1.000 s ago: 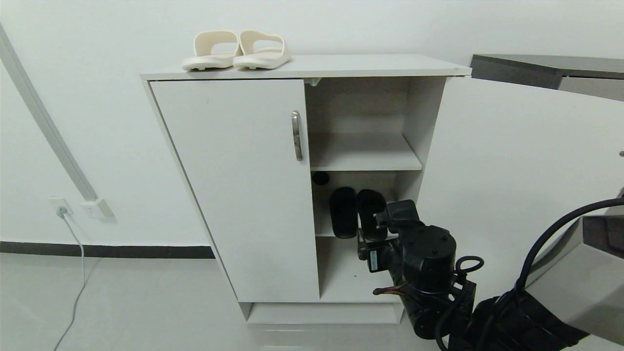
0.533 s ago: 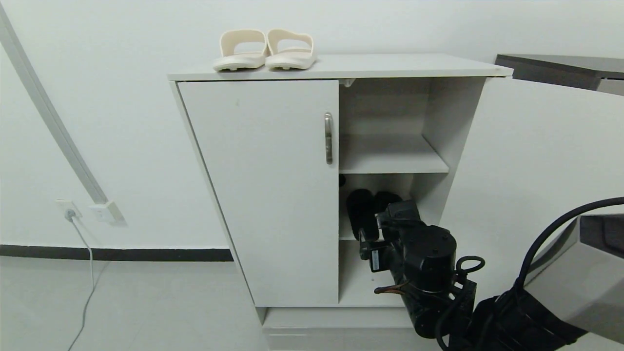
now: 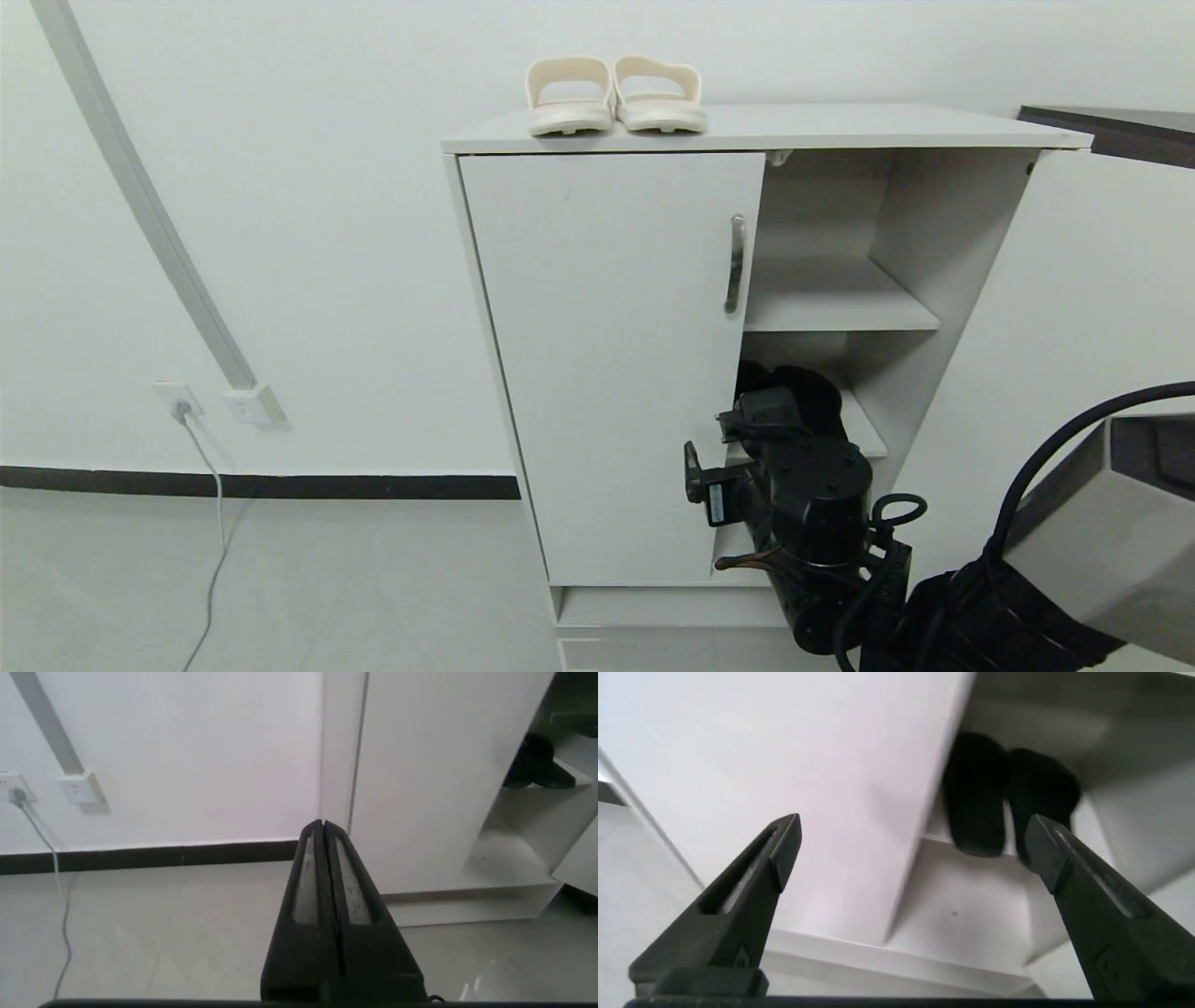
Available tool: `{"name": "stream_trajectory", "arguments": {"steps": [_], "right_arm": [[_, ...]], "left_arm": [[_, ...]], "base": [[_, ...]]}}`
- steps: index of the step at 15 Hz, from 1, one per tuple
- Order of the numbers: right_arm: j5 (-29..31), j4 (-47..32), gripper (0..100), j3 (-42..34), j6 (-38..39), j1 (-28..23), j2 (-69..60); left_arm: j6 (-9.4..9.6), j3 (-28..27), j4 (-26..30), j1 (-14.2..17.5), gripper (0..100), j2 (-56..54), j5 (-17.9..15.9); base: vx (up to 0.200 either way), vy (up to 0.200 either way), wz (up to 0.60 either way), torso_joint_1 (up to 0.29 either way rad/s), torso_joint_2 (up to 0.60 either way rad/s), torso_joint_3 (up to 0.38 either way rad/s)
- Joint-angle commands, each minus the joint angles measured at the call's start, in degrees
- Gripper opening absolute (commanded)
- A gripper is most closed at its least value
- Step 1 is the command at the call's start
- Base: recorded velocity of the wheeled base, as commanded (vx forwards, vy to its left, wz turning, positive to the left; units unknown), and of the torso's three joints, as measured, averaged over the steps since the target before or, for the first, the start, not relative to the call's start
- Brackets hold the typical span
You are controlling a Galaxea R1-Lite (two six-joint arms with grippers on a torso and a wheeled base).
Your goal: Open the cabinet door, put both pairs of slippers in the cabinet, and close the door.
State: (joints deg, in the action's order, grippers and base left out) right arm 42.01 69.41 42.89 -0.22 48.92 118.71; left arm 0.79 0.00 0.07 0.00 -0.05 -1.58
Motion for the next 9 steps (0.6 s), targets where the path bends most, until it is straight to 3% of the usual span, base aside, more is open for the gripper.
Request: {"name": "stream_trajectory", "arguments": {"steps": [1, 2, 9], "right_arm": [[0.0, 0.0, 100, -0.3, 0.0, 0.0, 0.1], [0.0, 0.1, 100, -0.3, 0.0, 0.0, 0.1], [-0.5, 4.3, 100, -2.1, -1.5, -0.1, 0.1]], "left_arm": [[0.00, 0.0, 0.0, 0.0, 0, 0.0, 0.0], [0.00, 0.0, 0.0, 0.1, 0, 0.0, 0.0], [0.00, 0.0, 0.0, 0.1, 0, 0.0, 0.0]], "base": [[0.000, 0.200, 0.00, 0.007, 0.00, 0.007], [0.000, 0.200, 0.00, 0.002, -0.01, 0.002], [0.000, 0.000, 0.00, 0.000, 0.00, 0.000]]}}
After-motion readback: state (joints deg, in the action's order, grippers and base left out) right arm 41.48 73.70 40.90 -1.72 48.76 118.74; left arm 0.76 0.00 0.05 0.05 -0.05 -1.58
